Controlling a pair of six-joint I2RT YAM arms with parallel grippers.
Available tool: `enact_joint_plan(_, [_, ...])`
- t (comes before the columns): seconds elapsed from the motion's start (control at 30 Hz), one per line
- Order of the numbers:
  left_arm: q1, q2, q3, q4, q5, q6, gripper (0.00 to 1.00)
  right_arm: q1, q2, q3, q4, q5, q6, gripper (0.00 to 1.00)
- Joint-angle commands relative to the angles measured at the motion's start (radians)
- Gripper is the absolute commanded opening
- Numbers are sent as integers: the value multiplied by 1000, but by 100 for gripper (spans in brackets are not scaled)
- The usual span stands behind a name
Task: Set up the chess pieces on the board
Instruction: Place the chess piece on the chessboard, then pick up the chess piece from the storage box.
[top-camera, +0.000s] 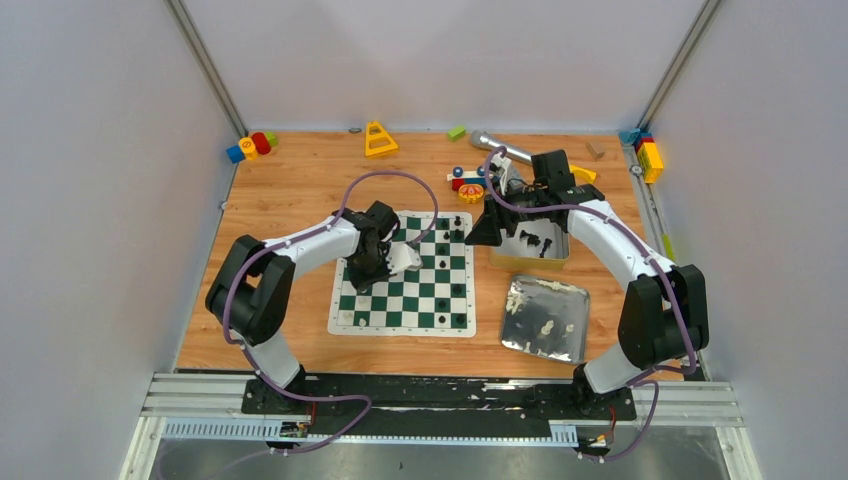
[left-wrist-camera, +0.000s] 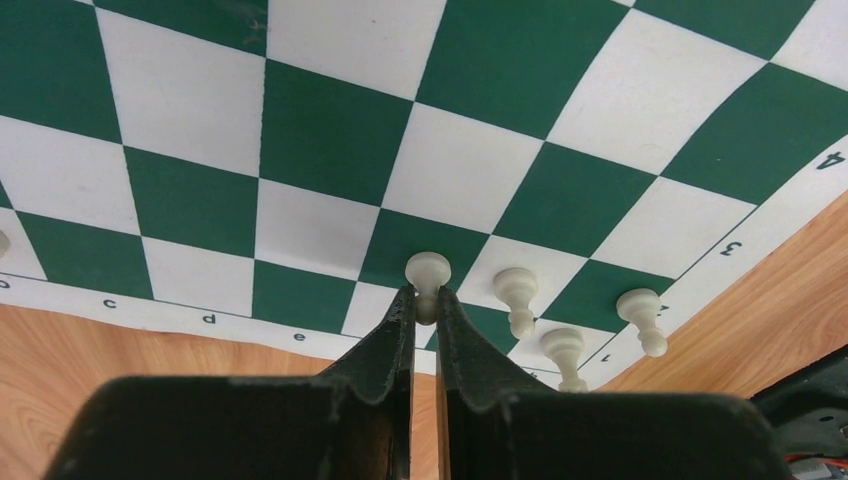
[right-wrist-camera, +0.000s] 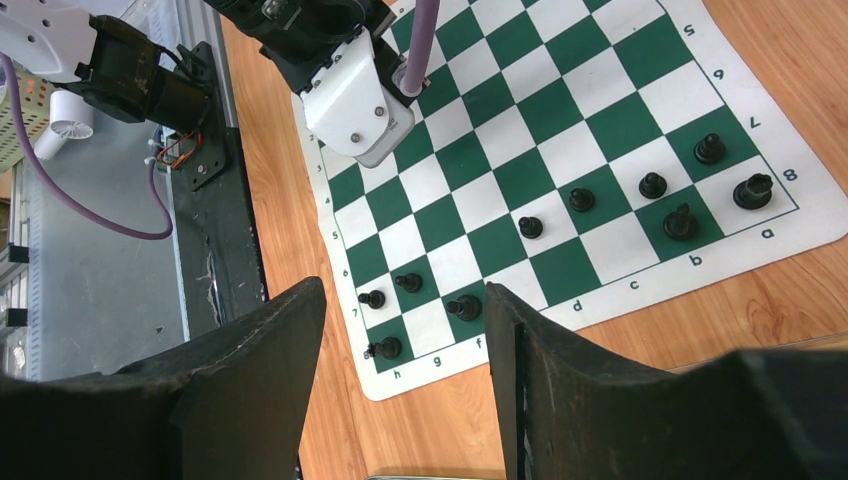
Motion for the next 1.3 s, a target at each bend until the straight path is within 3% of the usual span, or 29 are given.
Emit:
enact_joint_plan(0.0, [-4,0,27,32,-15,-34,15,-5,-27,-5,4,-19,-25,60])
enact_joint_plan(0.27, [-3,-3,30,38,-10,-44,25,-7,-26,-5,2,-11,-29,60])
enact_joint_plan(0.47, [-4,-27,42,33,-8,-45,48,-19,-17,10,2,66,-4,60])
enact_joint_plan(0.7, [11,-101,81,44,-30,-58,66,-41,7,22,-4,388,15,60])
enact_joint_plan(0.87, [39,-181,117,52,-22,-72,72,-64,78,38,-8,644,-19,61])
enact_joint_plan(1.27, [50,-319,106,80,-31,-89,80,-105,308,132,-9,855,-192,64])
